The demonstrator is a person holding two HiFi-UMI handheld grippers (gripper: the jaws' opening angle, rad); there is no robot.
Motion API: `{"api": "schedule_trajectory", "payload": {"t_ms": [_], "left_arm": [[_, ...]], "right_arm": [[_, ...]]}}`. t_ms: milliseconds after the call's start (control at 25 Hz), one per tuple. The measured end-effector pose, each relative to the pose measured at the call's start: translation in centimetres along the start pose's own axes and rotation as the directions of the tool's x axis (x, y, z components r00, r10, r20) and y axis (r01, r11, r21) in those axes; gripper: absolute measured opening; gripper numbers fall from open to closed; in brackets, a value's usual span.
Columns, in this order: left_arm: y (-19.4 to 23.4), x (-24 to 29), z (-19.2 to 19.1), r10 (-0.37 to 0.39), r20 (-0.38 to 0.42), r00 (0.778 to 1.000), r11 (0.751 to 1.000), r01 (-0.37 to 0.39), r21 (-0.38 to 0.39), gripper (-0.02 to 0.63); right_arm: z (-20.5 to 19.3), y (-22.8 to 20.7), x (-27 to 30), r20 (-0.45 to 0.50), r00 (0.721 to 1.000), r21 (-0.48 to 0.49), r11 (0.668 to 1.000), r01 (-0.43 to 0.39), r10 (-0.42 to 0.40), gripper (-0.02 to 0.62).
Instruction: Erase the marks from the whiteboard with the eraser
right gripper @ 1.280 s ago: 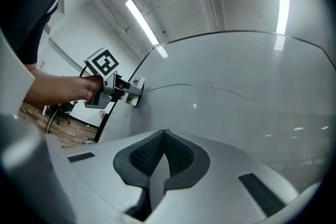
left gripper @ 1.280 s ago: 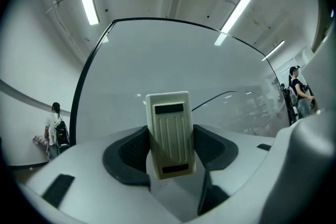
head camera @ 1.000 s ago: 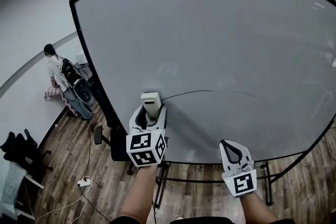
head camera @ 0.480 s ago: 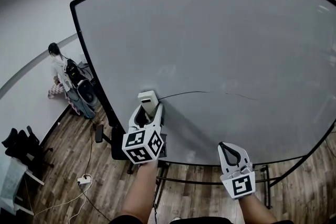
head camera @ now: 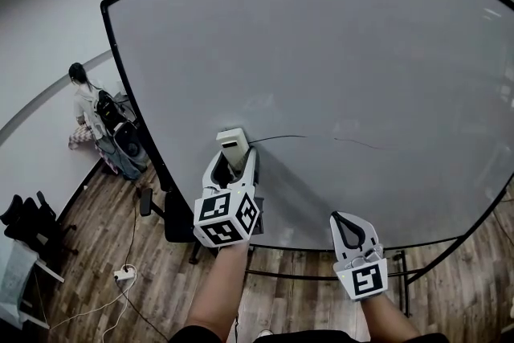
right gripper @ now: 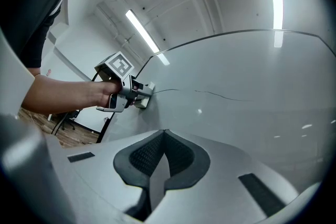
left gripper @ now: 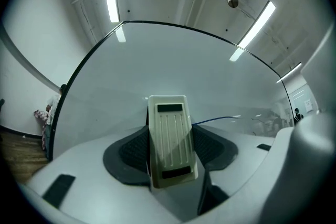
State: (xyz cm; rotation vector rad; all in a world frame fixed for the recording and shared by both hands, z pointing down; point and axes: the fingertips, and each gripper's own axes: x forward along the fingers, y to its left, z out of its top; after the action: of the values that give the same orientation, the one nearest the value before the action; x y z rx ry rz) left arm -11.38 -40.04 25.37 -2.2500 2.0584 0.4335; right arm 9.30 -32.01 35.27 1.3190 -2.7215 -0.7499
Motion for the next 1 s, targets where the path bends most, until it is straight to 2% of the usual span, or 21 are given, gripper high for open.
{"api": "schedule_trajectory", "payload": {"t_ms": [360, 520, 840, 1000], "left_arm": [[-3.6, -0.3, 1.0, -0.070, 0.021, 0.997, 0.997, 0.069, 0.046, 0.268], [-5.6, -0.1, 1.2, -0.104, 0.029, 0.994, 0.990, 0.101, 0.099, 0.268], [-11.1, 0.6, 0.9, -0.179, 0.024, 0.983, 0.958, 0.169, 0.233, 0.268], [-12.1, 0.8, 1.1, -0.202, 0.018, 0.979, 0.940, 0.189, 0.283, 0.268]], "right_arm": [[0.5, 0.1, -1.2, -0.002, 1.000, 0.001, 1.000, 0.022, -0.022, 0.018], [0.6, -0.5, -1.6, 0.003, 0.999, 0.018, 0.999, 0.051, -0.051, 0.018], [0.5, -2.1, -3.0, 0.019, 0.996, 0.015, 0.996, 0.085, -0.086, 0.018], [0.8, -2.1, -2.8, 0.017, 0.995, 0.025, 0.995, 0.100, -0.101, 0.018]]}}
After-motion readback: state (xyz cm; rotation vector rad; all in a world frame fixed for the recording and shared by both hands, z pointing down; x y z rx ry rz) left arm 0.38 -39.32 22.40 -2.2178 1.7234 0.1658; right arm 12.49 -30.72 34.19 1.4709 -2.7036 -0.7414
